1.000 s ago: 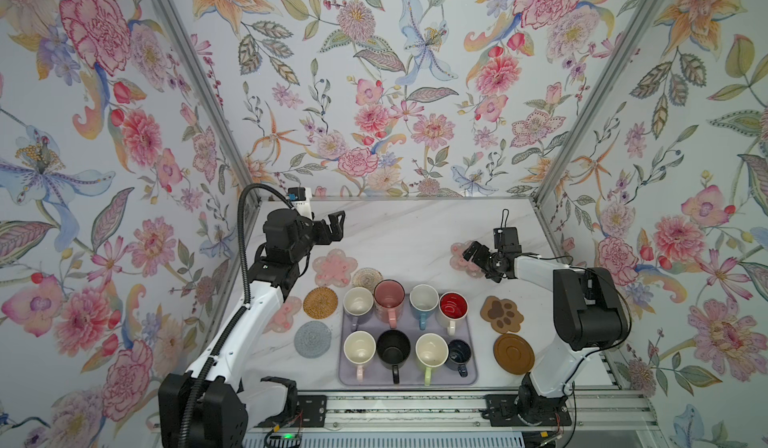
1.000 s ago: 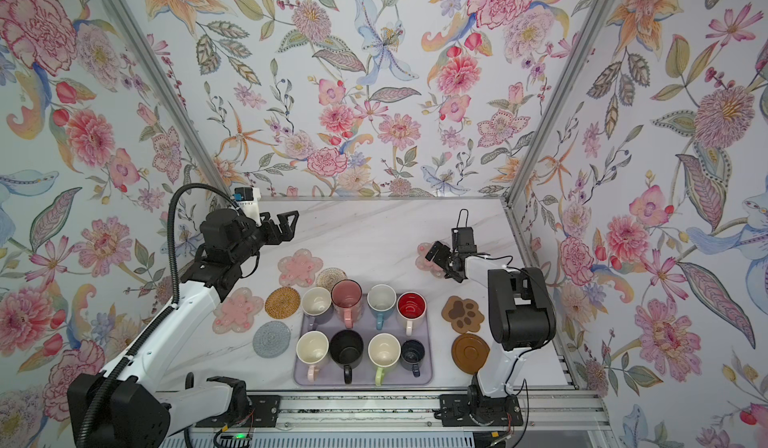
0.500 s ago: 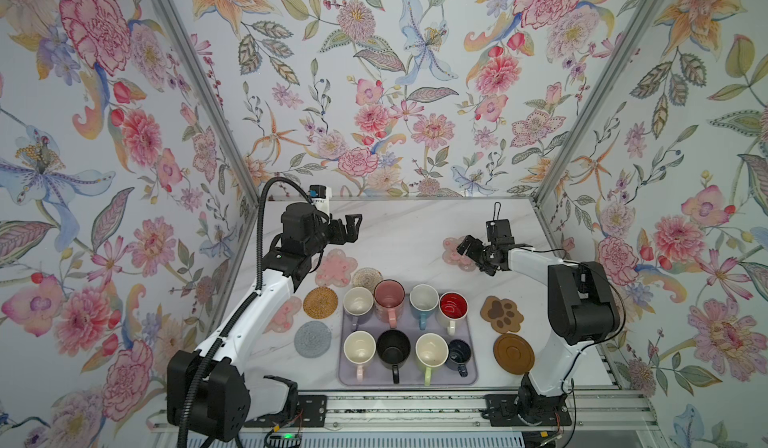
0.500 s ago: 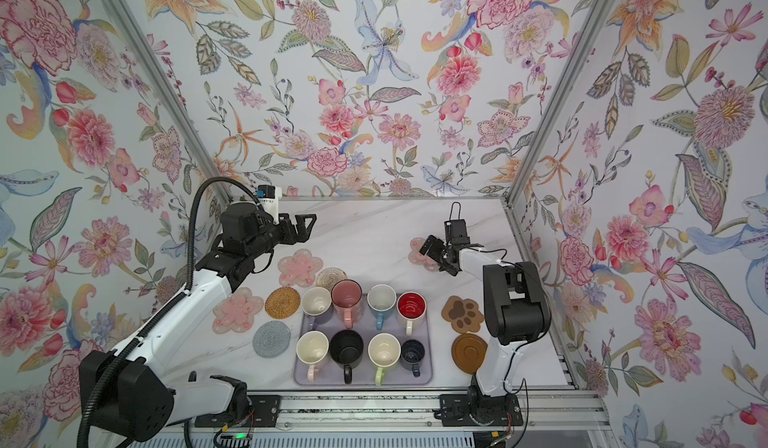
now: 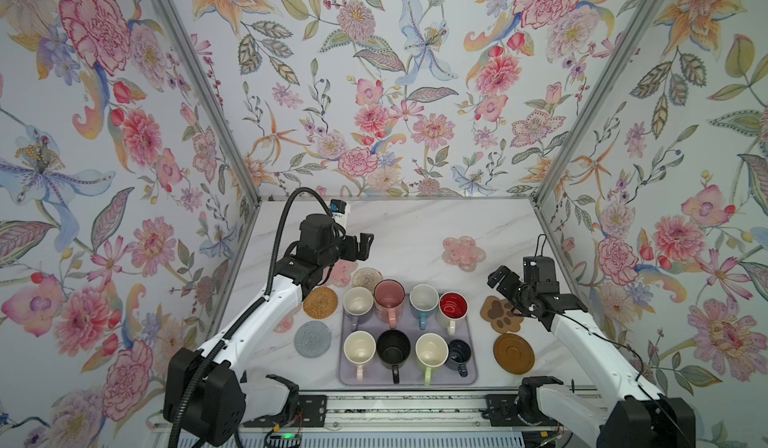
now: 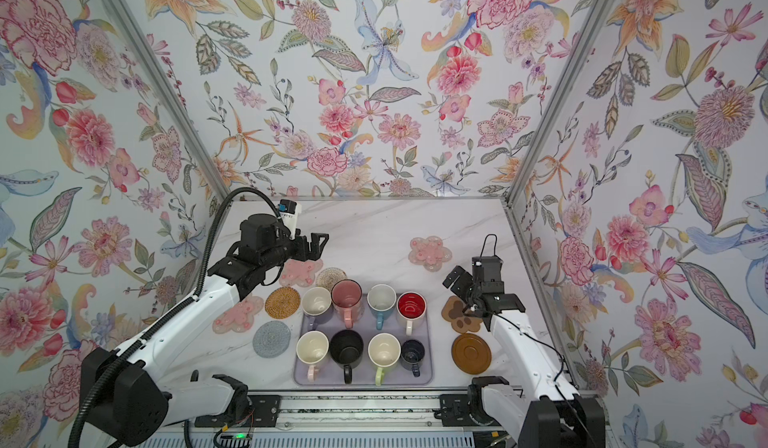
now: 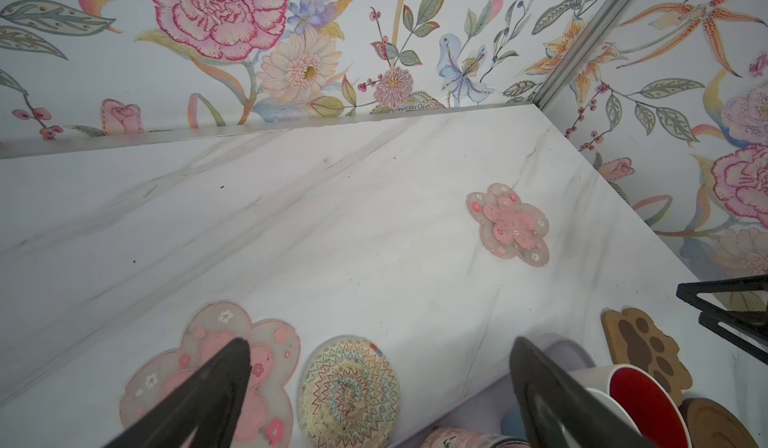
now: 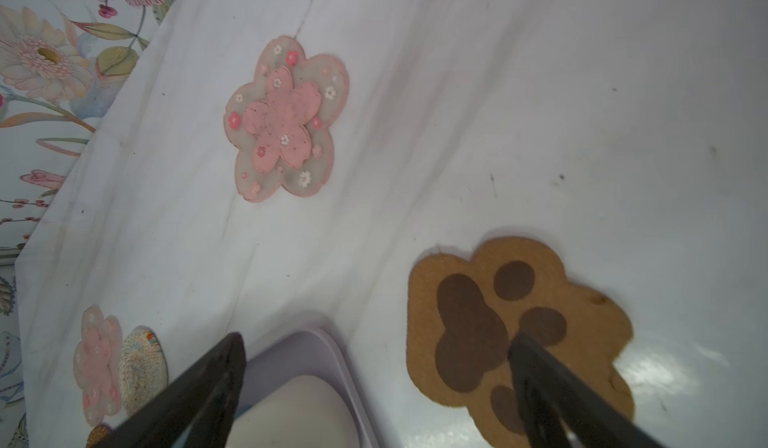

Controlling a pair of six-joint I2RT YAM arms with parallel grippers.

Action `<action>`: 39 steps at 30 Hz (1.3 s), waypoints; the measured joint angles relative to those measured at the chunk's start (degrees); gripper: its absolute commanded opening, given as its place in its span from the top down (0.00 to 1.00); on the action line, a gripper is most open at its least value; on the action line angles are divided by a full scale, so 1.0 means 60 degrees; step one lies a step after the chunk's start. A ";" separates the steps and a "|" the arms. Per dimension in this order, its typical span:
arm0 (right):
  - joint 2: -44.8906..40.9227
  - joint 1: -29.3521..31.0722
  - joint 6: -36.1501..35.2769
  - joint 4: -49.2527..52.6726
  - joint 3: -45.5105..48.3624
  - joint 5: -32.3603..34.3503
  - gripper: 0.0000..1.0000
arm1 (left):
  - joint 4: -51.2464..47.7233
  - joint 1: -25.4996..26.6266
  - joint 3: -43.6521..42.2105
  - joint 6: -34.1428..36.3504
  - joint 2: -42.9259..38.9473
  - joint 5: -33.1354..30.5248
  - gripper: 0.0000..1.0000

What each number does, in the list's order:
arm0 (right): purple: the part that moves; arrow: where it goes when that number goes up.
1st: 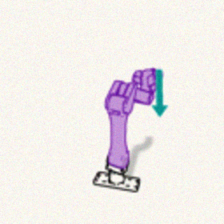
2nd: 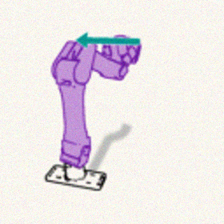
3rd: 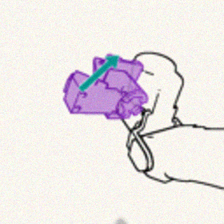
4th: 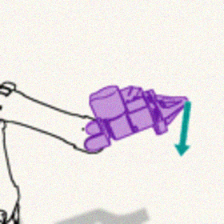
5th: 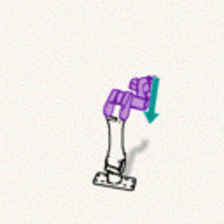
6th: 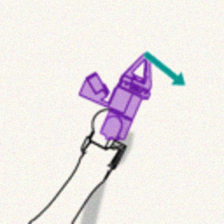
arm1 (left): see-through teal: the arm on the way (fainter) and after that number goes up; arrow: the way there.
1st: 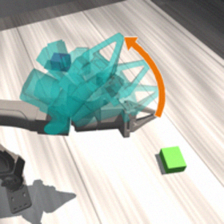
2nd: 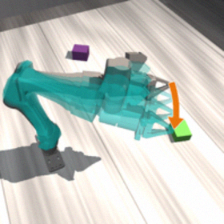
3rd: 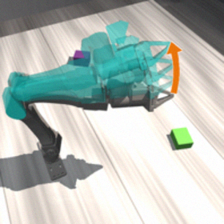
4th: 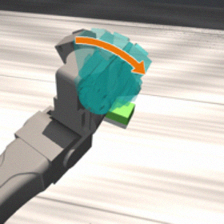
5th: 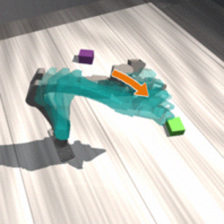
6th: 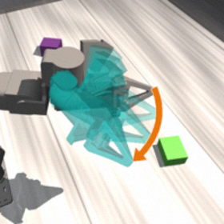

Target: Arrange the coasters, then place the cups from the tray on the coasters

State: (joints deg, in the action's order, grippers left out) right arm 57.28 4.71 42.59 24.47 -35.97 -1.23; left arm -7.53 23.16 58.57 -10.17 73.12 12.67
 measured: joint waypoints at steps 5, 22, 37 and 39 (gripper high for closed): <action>-0.0758 -0.0219 0.0423 0.0586 0.0801 0.0142 0.01 | 0.0022 0.0171 -0.0208 0.0142 -0.0433 -0.0244 0.01; -0.0222 -0.0831 0.0761 0.0732 0.1647 0.0229 0.01 | 0.0044 0.0277 -0.0284 0.0157 -0.0641 -0.0437 0.01; 0.0692 -0.1060 0.0699 -0.0284 0.1690 0.0361 0.01 | 0.0047 0.0280 -0.0284 0.0157 -0.0641 -0.0437 0.01; 0.0812 -0.1060 0.0703 -0.0568 0.1690 0.0346 0.01 | 0.0047 0.0277 -0.0284 0.0157 -0.0641 -0.0437 0.01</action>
State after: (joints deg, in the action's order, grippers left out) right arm 62.15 -1.65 46.81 21.06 -25.82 0.84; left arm -7.25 24.82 56.86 -9.23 69.28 10.04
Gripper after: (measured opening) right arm 0.992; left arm 0.989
